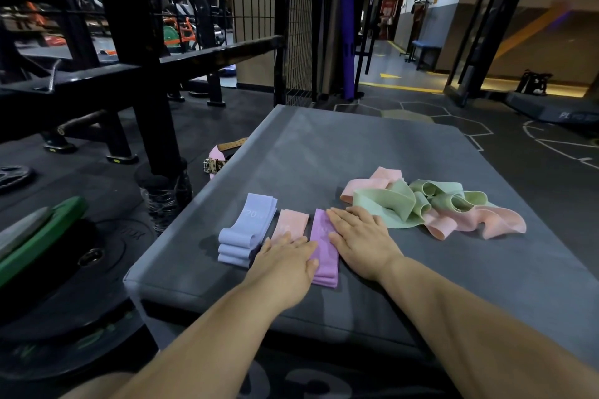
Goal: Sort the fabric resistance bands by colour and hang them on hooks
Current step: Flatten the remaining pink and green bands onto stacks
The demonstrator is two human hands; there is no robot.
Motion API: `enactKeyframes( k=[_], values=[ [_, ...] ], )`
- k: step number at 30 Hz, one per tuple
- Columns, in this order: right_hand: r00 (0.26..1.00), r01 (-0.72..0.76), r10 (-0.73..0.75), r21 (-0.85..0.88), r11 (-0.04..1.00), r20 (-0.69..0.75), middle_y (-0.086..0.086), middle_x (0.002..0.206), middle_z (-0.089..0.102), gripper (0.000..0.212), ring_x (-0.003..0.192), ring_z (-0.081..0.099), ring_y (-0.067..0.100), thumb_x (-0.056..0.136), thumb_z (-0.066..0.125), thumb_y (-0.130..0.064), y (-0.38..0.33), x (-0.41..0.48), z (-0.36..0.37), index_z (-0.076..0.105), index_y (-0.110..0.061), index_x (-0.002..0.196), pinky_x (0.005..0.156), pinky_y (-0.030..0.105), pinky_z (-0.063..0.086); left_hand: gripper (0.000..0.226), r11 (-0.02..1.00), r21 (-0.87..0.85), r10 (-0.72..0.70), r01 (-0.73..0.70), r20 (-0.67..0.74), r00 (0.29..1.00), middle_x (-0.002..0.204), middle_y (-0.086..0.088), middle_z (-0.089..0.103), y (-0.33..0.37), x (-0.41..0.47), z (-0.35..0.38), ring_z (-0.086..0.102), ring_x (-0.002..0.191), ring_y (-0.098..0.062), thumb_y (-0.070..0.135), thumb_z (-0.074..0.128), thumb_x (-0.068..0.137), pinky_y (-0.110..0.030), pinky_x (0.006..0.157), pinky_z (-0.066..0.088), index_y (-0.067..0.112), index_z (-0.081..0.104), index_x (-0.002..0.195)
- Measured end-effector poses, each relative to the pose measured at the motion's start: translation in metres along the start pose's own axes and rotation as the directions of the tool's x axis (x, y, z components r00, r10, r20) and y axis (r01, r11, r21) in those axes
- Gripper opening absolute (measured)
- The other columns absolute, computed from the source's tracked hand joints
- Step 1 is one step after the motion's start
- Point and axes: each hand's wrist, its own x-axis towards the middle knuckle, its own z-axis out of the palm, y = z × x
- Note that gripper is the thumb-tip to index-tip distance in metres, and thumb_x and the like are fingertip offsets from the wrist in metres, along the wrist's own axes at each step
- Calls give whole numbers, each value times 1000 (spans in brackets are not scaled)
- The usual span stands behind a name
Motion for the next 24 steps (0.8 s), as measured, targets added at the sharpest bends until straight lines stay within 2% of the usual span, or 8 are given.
enactKeyframes(
  k=[10, 13, 15, 17, 19, 21, 24],
  values=[
    [1000, -5, 5, 8, 1000, 1, -14, 161, 17, 56, 146, 13, 13, 103, 20, -48, 0, 0, 0, 16, -28, 156, 112, 38, 19, 41, 1000, -22, 21, -20, 38, 999, 158, 8, 24, -4, 0, 0, 11, 148, -18, 36, 25, 104, -42, 119, 13, 29, 32, 144],
    [999, -20, 21, 28, 999, -39, -15, 162, 16, 77, 146, 13, 14, 87, -2, -61, -1, -3, -1, 15, -30, 156, 112, 37, 18, 40, 1000, -25, 15, -14, 34, 999, 156, 7, 28, -1, 0, -5, 13, 147, -17, 36, 25, 104, -41, 118, 12, 29, 35, 142],
    [995, -53, 59, 80, 995, -83, -15, 161, 17, 91, 146, 13, 14, 74, -12, -62, 0, -6, 2, 17, -32, 155, 111, 35, 17, 39, 999, -47, 3, -1, 23, 1000, 154, 5, 32, 1, 0, -11, 13, 148, -17, 36, 25, 105, -39, 117, 13, 29, 36, 142],
    [985, -85, 106, 154, 984, -135, -15, 160, 19, 88, 145, 14, 14, 77, -9, -62, 4, -10, 3, 21, -33, 154, 112, 35, 17, 41, 998, -61, -7, 8, 15, 1000, 154, 2, 34, 6, 0, -18, 15, 147, -18, 37, 25, 105, -37, 115, 14, 28, 38, 142],
    [979, -98, 131, 208, 973, -154, -14, 159, 21, 71, 145, 15, 14, 90, 7, -61, 10, -18, 0, 26, -32, 153, 114, 35, 15, 42, 999, -49, -6, 6, 10, 1000, 153, -2, 36, 12, 1, -24, 22, 144, -20, 38, 24, 105, -34, 113, 18, 26, 38, 143],
    [974, -113, 150, 205, 972, -170, -11, 156, 28, 54, 144, 18, 15, 100, 22, -49, 22, -28, -3, 32, -30, 150, 113, 34, 15, 42, 999, -43, -14, 15, 17, 1000, 150, -6, 38, 20, 4, -28, 31, 138, -23, 37, 25, 105, -32, 109, 23, 26, 39, 143],
    [951, -164, 211, 210, 964, -224, -5, 149, 40, 58, 137, 29, 20, 96, 21, -48, 48, -44, -9, 42, -25, 144, 110, 39, 21, 37, 998, -60, -17, 18, 18, 1000, 136, -7, 49, 33, 12, -23, 46, 118, -30, 40, 27, 103, -35, 99, 36, 26, 48, 130]
  ],
)
